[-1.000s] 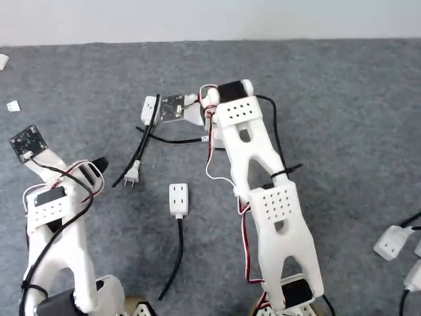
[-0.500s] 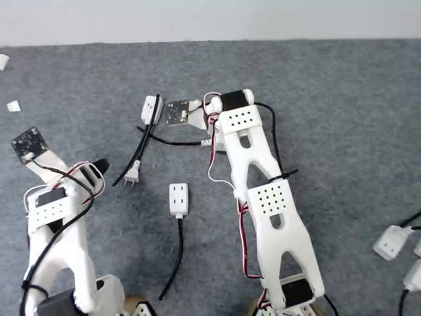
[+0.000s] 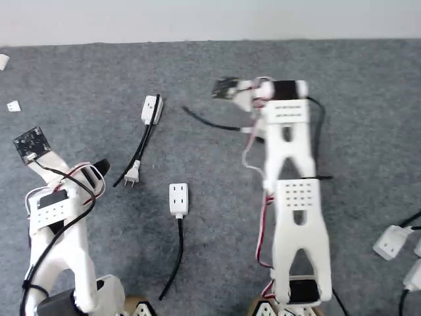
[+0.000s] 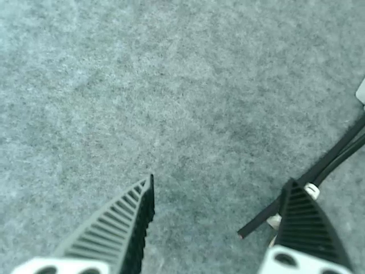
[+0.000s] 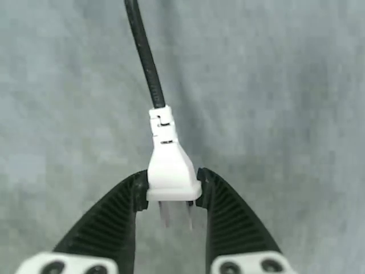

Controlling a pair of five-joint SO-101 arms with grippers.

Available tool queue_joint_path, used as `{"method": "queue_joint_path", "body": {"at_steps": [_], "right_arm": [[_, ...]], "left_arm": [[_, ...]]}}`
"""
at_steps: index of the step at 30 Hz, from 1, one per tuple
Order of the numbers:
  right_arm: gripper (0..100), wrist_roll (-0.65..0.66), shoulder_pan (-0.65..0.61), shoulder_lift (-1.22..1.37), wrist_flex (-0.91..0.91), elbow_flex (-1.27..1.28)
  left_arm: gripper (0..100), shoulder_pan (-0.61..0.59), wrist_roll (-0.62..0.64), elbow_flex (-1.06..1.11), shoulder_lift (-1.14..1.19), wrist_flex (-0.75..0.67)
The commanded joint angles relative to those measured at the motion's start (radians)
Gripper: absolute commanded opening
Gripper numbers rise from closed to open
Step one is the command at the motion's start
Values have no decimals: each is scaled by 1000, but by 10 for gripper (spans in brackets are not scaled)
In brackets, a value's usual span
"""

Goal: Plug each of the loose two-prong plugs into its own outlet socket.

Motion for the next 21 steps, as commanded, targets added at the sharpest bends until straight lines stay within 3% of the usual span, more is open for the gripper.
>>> {"method": "queue_joint_path", "body": {"at_steps": [1,6,14,21], "right_arm": [[9,2,117,-10,48,17],[9,-60,231,-12,50,44],[9,-474,291,-15,50,-129],[9,-764,317,-197,51,98]], "left_arm": [[331,-2,-8,-8,-21,-23],[331,21,-12,-5,-21,-25],[331,25,-12,-5,-21,-25],[331,25,-12,-5,-21,-25]]}}
